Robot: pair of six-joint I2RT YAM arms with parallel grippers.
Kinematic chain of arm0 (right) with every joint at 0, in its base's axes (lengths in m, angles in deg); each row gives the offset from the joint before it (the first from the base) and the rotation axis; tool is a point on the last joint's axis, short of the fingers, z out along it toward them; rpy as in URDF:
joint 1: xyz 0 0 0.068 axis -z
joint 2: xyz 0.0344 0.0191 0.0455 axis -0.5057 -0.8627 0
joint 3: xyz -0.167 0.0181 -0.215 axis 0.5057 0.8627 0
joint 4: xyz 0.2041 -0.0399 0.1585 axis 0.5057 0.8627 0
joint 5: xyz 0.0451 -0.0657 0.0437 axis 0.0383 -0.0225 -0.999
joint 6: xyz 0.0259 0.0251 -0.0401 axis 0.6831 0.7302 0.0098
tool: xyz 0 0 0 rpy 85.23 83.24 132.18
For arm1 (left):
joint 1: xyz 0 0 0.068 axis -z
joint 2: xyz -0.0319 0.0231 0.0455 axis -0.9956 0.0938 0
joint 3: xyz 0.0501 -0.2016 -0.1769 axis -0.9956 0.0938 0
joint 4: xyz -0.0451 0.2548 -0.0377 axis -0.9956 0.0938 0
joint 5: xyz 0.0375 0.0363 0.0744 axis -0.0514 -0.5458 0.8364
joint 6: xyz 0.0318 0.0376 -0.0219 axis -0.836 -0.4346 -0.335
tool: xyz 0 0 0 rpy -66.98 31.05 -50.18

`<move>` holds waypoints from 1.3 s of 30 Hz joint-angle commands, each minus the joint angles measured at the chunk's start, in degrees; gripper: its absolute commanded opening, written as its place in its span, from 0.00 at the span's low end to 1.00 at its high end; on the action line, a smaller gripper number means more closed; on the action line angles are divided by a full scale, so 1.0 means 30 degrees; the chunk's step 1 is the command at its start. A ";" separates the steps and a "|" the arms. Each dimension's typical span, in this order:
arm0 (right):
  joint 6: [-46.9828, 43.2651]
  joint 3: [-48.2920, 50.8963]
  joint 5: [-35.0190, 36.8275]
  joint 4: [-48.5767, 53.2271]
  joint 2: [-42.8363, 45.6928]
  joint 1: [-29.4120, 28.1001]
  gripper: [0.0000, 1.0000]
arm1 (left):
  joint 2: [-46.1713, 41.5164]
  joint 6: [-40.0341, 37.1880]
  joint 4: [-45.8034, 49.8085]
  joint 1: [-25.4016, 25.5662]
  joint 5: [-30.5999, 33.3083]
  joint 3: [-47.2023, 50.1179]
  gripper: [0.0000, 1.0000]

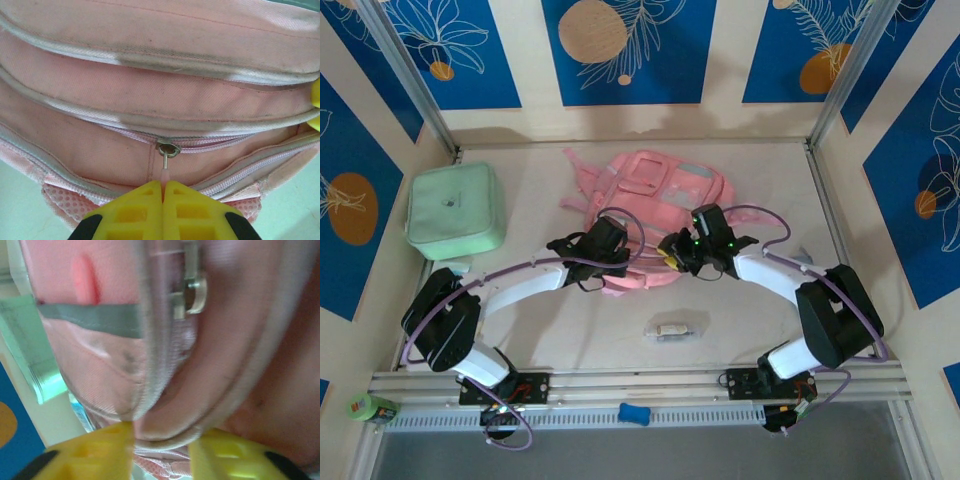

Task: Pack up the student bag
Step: Unzip the student bag at the top-center of the table.

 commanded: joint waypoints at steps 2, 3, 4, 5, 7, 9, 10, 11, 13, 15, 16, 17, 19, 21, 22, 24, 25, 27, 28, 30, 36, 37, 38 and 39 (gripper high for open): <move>-0.1708 -0.1165 0.0826 -0.0347 0.0527 0.1596 0.15 | -0.0463 -0.0161 0.1496 -0.0081 -0.0358 0.0397 0.00; -0.2156 -0.1335 0.0626 -0.0210 0.0554 0.1868 0.12 | -0.0522 -0.0097 0.1497 0.0002 -0.0514 0.0445 0.00; -0.2488 -0.1494 0.0422 -0.0019 0.0581 0.2116 0.09 | -0.0560 -0.0023 0.1468 0.0082 -0.0630 0.0496 0.00; -0.2985 -0.1736 0.0043 0.0100 0.0480 0.2491 0.07 | -0.0639 0.0132 0.1493 0.0245 -0.0695 0.0450 0.00; -0.3781 -0.2270 -0.0794 0.0469 0.0239 0.3411 0.01 | -0.0786 0.0730 0.1467 0.0836 -0.0700 0.0426 0.00; -0.4510 -0.2890 -0.1822 0.0826 -0.0178 0.4582 0.00 | -0.0806 0.1178 0.1319 0.1626 -0.0549 0.0323 0.00; -0.4778 -0.3143 -0.2080 0.1029 -0.0359 0.5099 0.00 | -0.0759 0.1405 0.1437 0.1820 -0.0327 0.0300 0.00; -0.5024 -0.3391 -0.2371 0.1231 -0.0500 0.5615 0.00 | -0.0738 0.1490 0.1549 0.1975 -0.0201 0.0297 0.00; -0.5474 -0.3977 -0.3101 0.1606 -0.0826 0.6603 0.00 | -0.0668 0.1465 0.1764 0.2003 0.0388 0.0536 0.00; -0.5659 -0.4378 -0.3935 0.1752 -0.1096 0.7336 0.00 | -0.0612 0.0983 0.2185 0.1866 0.1456 0.0766 0.00; -0.5677 -0.4500 -0.4275 0.1760 -0.1191 0.7586 0.00 | -0.0572 0.0729 0.2394 0.1703 0.1876 0.0862 0.00; -0.5735 -0.4601 -0.4450 0.1819 -0.1254 0.7742 0.00 | -0.0524 0.0551 0.2602 0.1407 0.2281 0.0907 0.00; -0.5736 -0.4646 -0.4713 0.1959 -0.1338 0.7772 0.00 | -0.0508 0.0333 0.2849 0.0793 0.2291 0.0923 0.00; -0.5764 -0.4415 -0.5238 0.1595 -0.1318 0.7386 0.00 | -0.0707 0.0071 0.2463 0.0597 0.2030 0.0930 0.00; -0.5703 -0.4285 -0.5327 0.1512 -0.1260 0.7143 0.00 | -0.0819 -0.0012 0.2040 0.0596 0.1731 0.0995 0.00; -0.5354 -0.3828 -0.5647 0.1293 -0.1081 0.6618 0.02 | -0.0948 0.0050 0.1235 0.0600 0.1213 0.1078 0.00; -0.5138 -0.3467 -0.5757 0.0956 -0.0955 0.6294 0.07 | -0.0960 0.0109 0.1006 0.0619 0.1048 0.1020 0.00; -0.4842 -0.2798 -0.5789 0.0249 -0.0712 0.5446 0.18 | -0.0792 0.0140 0.0511 0.0597 0.0597 0.0945 0.00; -0.4777 -0.2591 -0.5791 -0.0027 -0.0688 0.5024 0.25 | -0.0708 0.0150 0.0357 0.0619 0.0485 0.0896 0.00; -0.4450 -0.2208 -0.5991 -0.0837 -0.0769 0.4348 0.37 | -0.0490 0.0284 0.0259 0.0597 0.0364 0.0744 0.00; -0.3799 -0.1381 -0.4899 -0.2699 -0.0428 0.2374 0.52 | -0.0409 0.0415 -0.0212 0.0597 0.0173 0.0820 0.00; -0.3669 -0.1334 -0.4368 -0.2756 -0.0303 0.1909 0.54 | -0.0392 0.0433 -0.0215 0.0598 0.0235 0.0805 0.00; -0.3584 -0.1286 -0.3801 -0.2871 -0.0238 0.1404 0.55 | -0.0393 0.0419 -0.0226 0.0610 0.0238 0.0798 0.00; -0.3429 -0.1221 -0.3308 -0.2999 -0.0204 0.0990 0.56 | -0.0392 0.0431 -0.0285 0.0614 0.0219 0.0826 0.00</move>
